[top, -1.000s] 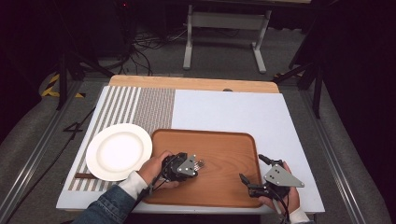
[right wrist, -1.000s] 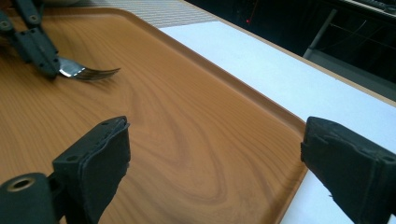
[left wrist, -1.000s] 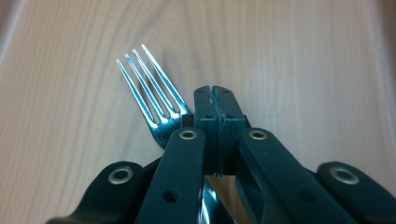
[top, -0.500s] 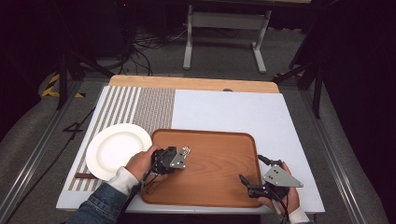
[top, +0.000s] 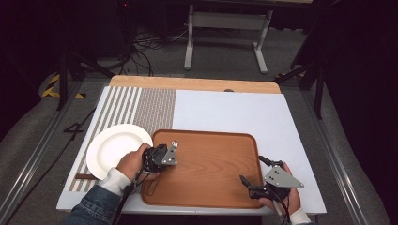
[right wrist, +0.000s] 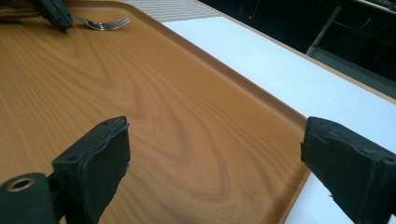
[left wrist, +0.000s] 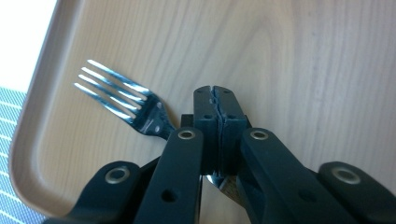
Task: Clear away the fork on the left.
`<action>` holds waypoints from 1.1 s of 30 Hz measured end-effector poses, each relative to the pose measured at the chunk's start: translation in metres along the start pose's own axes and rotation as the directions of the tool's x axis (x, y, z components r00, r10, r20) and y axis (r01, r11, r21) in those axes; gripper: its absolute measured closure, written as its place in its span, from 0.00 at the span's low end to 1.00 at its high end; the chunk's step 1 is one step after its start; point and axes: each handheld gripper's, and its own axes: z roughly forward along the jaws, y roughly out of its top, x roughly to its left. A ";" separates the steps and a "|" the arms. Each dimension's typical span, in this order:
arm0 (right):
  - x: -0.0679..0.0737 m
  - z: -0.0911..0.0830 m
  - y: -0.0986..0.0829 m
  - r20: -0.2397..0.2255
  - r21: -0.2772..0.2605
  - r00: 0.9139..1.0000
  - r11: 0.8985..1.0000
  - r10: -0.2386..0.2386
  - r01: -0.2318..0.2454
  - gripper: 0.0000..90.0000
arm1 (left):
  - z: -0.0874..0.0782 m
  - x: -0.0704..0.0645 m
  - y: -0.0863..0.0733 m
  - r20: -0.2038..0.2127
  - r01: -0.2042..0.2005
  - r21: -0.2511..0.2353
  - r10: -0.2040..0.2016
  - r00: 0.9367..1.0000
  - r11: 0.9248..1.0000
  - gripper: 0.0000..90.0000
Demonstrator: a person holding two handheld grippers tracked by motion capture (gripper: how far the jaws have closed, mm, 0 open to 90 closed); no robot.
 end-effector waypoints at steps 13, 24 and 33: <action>0.000 0.000 0.000 0.000 0.001 1.000 1.000 0.000 0.000 0.10 | -0.008 0.000 -0.016 -0.008 0.034 0.002 -0.034 0.999 0.999 0.99; 0.000 0.001 0.000 -0.003 0.003 1.000 1.000 -0.001 0.001 0.10 | -0.012 -0.002 -0.026 -0.022 0.066 -0.007 -0.066 0.998 0.998 0.99; 0.001 0.001 0.000 -0.003 0.000 1.000 1.000 0.000 0.000 0.10 | -0.015 -0.005 -0.035 -0.018 0.095 -0.029 -0.095 0.995 0.995 0.99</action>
